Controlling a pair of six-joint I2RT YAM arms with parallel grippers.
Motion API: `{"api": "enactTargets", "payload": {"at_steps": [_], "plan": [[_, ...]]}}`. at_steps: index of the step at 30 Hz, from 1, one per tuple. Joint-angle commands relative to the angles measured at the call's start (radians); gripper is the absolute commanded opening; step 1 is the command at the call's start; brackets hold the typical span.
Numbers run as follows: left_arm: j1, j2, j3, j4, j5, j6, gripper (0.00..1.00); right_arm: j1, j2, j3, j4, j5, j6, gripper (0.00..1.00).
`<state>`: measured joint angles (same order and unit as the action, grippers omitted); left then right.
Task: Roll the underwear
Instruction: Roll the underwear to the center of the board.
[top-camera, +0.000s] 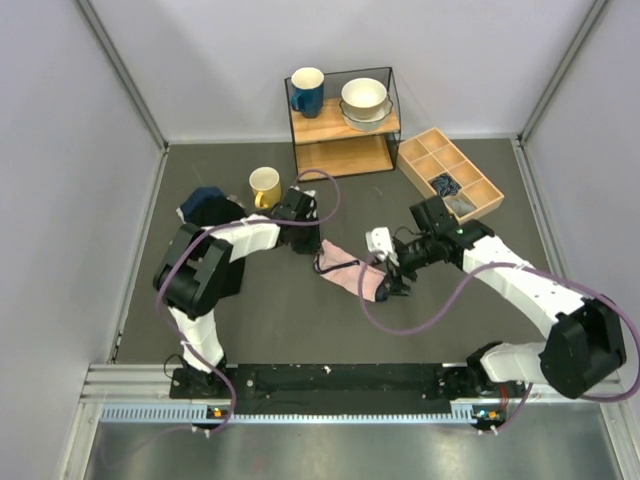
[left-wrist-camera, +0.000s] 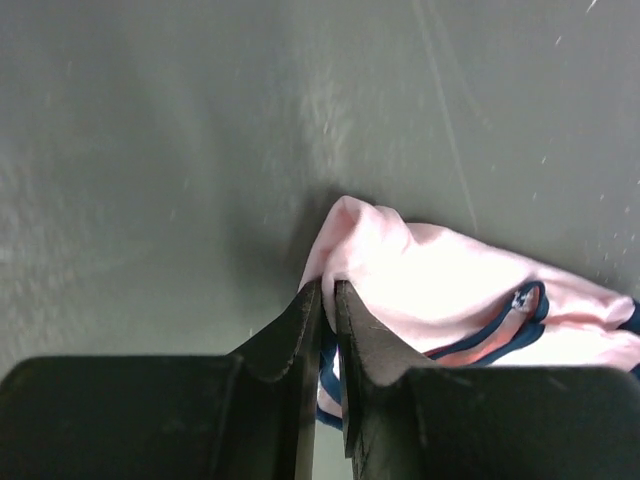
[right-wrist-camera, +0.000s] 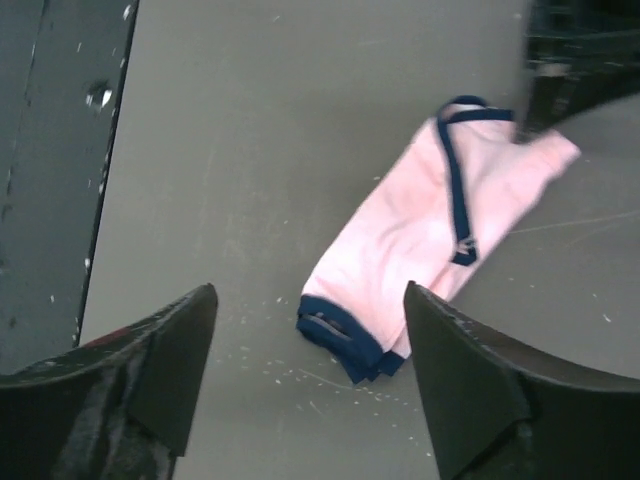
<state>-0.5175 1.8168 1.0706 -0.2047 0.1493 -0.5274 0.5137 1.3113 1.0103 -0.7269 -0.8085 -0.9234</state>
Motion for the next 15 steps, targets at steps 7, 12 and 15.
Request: {"api": "enactTargets", "payload": {"at_steps": [7,12,15], "plan": [[0.034,0.144,0.287,-0.144,0.141,0.181,0.21,-0.004,-0.119,-0.202,-0.014,-0.057,-0.586,0.92],[0.042,0.038,0.272,-0.15,0.116,0.224,0.39,0.015,-0.047,-0.177,-0.02,0.066,-0.767,0.9],[0.047,-0.045,0.256,-0.173,0.089,0.254,0.44,0.052,0.02,-0.158,-0.02,0.156,-0.819,0.84]]}}
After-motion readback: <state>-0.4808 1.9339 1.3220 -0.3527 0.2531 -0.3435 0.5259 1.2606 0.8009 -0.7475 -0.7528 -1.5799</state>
